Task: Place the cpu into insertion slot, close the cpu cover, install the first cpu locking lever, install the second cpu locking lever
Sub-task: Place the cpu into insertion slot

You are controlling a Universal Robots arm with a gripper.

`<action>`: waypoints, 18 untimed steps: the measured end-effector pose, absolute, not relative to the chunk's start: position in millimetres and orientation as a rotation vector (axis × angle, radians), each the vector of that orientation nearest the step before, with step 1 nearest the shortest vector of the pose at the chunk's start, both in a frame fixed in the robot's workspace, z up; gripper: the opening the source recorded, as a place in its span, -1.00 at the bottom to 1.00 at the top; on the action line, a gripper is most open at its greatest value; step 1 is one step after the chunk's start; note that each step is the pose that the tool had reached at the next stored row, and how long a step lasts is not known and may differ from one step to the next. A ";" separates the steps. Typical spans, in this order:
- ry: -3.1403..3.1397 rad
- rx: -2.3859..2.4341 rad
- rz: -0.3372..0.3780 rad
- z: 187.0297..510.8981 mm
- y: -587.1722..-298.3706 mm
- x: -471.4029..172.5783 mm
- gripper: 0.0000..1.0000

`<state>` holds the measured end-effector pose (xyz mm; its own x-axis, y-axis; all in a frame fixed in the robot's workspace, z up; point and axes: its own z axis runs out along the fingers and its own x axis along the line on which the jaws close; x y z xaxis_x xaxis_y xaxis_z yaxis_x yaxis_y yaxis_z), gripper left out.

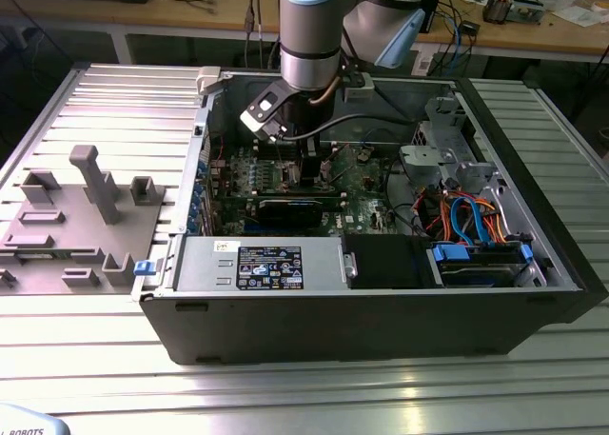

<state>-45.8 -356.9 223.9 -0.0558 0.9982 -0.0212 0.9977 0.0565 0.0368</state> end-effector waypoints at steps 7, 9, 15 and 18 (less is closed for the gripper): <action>2.253 2.130 0.019 222.0 -356.9 -45.8 0.08; 2.253 2.130 0.019 221.4 -356.9 -45.8 0.08; 2.253 2.130 0.019 219.3 -356.9 -45.8 0.08; 2.253 2.130 0.019 218.7 -356.9 -45.9 0.08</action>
<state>-45.9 -356.9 218.7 -0.0558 0.9982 -0.0212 0.9977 0.0566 0.0368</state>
